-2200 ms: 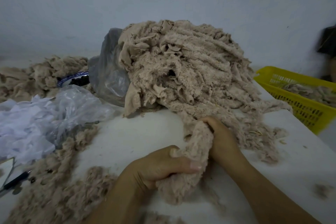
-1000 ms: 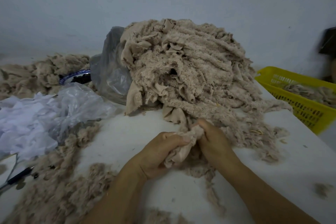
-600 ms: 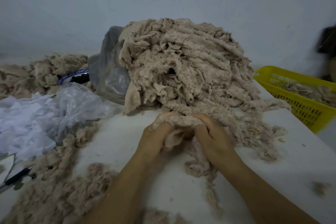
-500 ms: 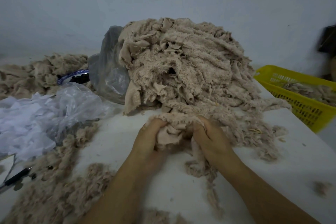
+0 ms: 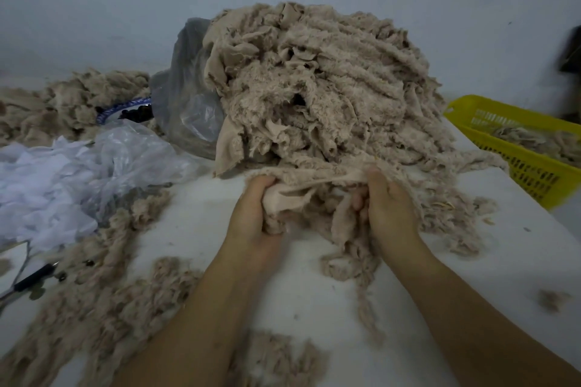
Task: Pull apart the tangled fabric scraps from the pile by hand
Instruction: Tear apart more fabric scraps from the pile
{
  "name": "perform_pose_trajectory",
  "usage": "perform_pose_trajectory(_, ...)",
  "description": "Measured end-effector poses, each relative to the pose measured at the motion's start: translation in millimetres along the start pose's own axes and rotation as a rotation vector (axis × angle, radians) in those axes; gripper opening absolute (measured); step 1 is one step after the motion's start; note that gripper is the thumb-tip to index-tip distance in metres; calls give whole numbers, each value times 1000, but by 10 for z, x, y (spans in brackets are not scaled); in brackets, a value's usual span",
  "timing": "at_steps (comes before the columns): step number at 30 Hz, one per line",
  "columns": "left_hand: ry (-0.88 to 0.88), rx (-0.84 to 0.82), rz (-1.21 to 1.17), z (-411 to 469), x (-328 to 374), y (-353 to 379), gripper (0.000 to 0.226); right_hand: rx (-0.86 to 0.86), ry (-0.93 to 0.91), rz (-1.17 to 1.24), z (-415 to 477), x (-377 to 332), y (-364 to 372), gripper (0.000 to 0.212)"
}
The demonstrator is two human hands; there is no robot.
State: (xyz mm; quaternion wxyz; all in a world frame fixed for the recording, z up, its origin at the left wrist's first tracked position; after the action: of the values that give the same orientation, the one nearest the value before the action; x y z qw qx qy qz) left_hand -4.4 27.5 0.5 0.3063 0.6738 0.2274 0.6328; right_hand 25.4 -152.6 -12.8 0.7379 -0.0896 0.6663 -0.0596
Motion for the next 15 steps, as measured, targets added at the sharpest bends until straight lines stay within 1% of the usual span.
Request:
perform_pose_trajectory(2,49,17,-142,-3,74,-54,27,134,13,73,56,19,-84,53)
perform_pose_trajectory(4,128,45,-210,0,166,-151,21,193,33,196,84,5,-204,43)
perform_pose_trajectory(5,154,49,-216,-2,194,-178,20,173,30,170,83,16,-233,37)
perform_pose_trajectory(6,161,34,-214,-5,196,-177,19,129,16,88,68,15,-230,29)
perform_pose_trajectory(8,132,-11,-205,-16,161,-129,18,-20,-75,-85,14,-27,-131,6)
perform_pose_trajectory(10,90,-59,-186,-12,115,-94,20,-178,-203,-228,-33,-57,8,31)
perform_pose_trajectory(11,73,-94,-170,-9,94,-81,22,-248,-261,-305,-52,-52,68,39)
perform_pose_trajectory(13,16,-137,-114,-10,45,-57,25,-412,-329,-410,-117,-46,209,44)
perform_pose_trajectory(15,-69,-173,-77,-35,7,-12,27,-523,-311,-449,-150,-7,288,40)
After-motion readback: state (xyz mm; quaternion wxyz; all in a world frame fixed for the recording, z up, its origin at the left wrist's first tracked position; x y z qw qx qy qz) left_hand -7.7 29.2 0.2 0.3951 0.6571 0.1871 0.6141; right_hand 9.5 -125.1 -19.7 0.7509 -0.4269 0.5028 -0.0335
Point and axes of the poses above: each hand's wrist, its own z-axis towards the middle knuckle, its own y-axis out of the palm, x = y × z, the point moved 1 cm from there along z, towards the middle knuckle, and after that the axes turned 14 degrees about -x, right-handed, at the moved point
